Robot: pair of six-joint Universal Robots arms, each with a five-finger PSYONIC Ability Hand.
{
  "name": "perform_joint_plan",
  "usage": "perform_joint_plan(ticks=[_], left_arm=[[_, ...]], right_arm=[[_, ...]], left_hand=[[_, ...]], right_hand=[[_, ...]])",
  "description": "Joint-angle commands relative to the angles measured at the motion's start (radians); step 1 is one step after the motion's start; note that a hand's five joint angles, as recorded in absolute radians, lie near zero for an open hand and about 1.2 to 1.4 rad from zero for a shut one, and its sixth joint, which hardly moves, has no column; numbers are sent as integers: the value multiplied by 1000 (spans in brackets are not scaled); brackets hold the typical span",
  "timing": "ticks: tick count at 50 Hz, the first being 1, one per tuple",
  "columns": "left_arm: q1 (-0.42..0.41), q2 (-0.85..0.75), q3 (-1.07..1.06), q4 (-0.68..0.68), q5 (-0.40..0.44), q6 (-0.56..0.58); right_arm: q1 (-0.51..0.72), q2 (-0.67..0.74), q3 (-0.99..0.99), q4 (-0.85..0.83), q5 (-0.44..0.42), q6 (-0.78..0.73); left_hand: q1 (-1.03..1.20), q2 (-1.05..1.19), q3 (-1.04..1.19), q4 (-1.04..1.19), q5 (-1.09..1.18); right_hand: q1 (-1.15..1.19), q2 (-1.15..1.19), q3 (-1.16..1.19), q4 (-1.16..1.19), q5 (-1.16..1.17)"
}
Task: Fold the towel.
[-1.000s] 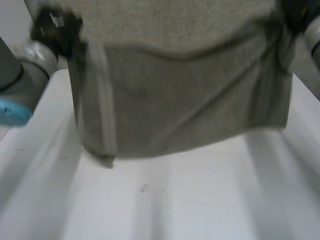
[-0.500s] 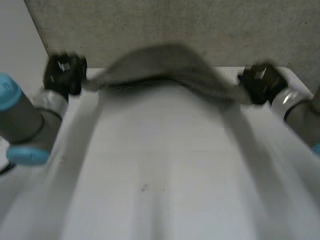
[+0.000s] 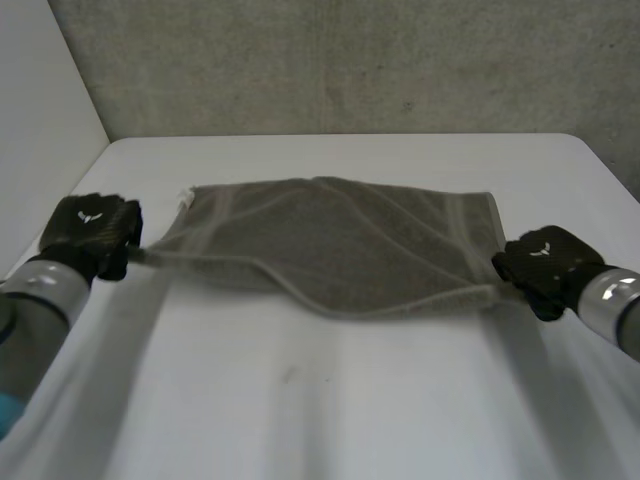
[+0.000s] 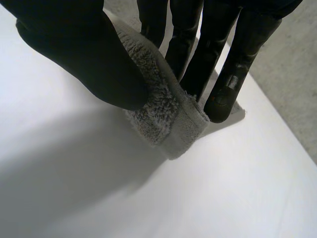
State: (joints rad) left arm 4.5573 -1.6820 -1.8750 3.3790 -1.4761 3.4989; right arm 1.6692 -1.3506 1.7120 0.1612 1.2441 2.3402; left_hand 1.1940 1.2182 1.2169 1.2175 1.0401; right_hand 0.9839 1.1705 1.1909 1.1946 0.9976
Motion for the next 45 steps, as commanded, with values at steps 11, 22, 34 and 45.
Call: perform_joint_plan(ticks=[11, 22, 34, 45], left_arm=[[158, 297, -108, -386, 226, 247], [55, -176, 159, -141, 227, 242], [-21, -626, 667, -112, 41, 201], [-56, -766, 833, 52, 26, 196]], right_arm=[[-184, -127, -86, 442, -71, -288], [-95, 139, -265, 210, 6, -98], [33, 455, -483, -175, 216, 5], [81, 579, -587, -321, 290, 10]], left_hand=[[202, 178, 179, 179, 182], [202, 178, 179, 179, 182], [202, 178, 179, 179, 182], [202, 178, 179, 179, 182]], right_hand=[[412, 226, 205, 202, 224], [412, 226, 205, 202, 224], [412, 226, 205, 202, 224], [181, -6, -26, -30, -7]])
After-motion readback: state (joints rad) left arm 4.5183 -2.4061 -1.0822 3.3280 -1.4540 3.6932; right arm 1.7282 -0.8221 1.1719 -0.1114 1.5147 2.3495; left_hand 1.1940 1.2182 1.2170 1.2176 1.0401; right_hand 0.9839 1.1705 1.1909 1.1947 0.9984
